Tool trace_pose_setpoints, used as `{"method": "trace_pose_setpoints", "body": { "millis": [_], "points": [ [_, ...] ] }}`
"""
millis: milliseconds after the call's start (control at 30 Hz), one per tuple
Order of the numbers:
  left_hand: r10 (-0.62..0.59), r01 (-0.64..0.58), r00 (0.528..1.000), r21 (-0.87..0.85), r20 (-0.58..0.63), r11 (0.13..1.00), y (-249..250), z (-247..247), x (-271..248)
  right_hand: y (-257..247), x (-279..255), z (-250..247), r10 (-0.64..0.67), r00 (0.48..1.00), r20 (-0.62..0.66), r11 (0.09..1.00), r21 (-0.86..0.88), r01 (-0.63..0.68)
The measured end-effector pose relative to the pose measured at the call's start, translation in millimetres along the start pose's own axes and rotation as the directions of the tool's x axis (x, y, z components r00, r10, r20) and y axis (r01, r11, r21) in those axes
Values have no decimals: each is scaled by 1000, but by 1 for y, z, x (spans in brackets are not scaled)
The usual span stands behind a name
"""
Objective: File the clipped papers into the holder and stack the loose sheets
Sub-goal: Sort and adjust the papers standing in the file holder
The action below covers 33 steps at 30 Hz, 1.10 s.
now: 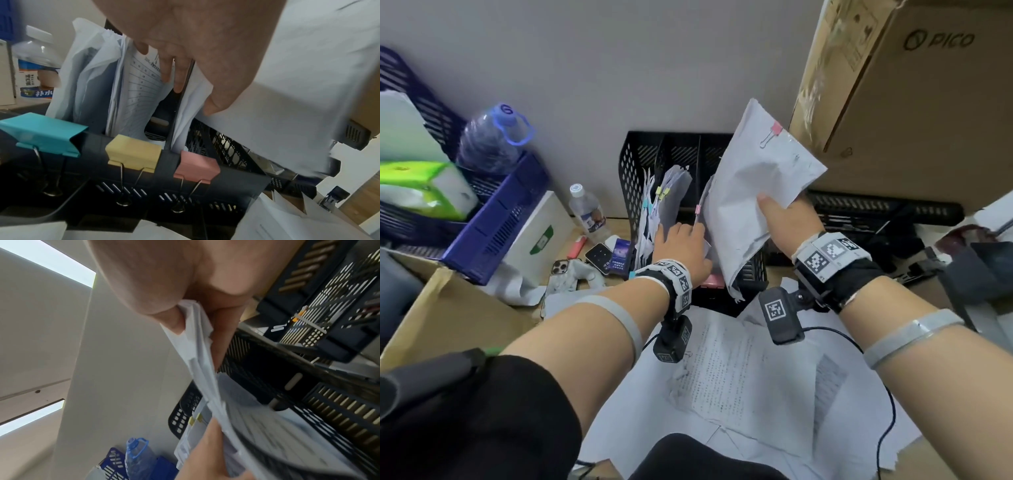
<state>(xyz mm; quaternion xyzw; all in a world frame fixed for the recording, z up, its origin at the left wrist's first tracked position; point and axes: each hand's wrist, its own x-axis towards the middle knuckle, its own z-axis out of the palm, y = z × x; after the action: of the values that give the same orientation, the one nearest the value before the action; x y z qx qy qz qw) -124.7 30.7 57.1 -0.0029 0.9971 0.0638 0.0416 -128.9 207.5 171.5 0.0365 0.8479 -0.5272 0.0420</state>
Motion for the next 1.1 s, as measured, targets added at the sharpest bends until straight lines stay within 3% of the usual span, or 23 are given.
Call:
{"method": "trace_pose_setpoints", "body": {
  "millis": [233,433,567,633,733,833,967,1033,1100],
  "points": [
    [47,-46,999,-14,26,999,-3,-7,-7,5,22,49,-59,997,-39,997,-55,57],
    [144,-142,989,-75,28,987,-17,-8,-10,29,32,84,232,970,67,961,-167,-219],
    [163,-150,985,-183,58,972,-27,-4,-11,28,37,89,148,988,-41,987,-62,-150],
    [157,-129,983,-261,91,957,-30,-2,-12,26,31,91,179,983,-45,983,-30,-180],
    [183,-135,975,-319,126,938,-32,1,-15,43,32,101,313,943,114,946,-123,-299],
    [183,-132,975,-335,126,933,-34,3,-17,58,29,104,336,915,224,896,-376,-237],
    [177,-135,983,-436,57,890,-37,2,-23,72,29,105,238,946,218,922,-358,-149],
    [141,-138,989,-497,-32,857,-40,4,-29,83,27,107,305,884,354,938,-270,-216],
    [75,-87,996,-559,-45,824,-45,9,-37,90,12,106,348,841,415,936,-212,-282]
  ]
}}
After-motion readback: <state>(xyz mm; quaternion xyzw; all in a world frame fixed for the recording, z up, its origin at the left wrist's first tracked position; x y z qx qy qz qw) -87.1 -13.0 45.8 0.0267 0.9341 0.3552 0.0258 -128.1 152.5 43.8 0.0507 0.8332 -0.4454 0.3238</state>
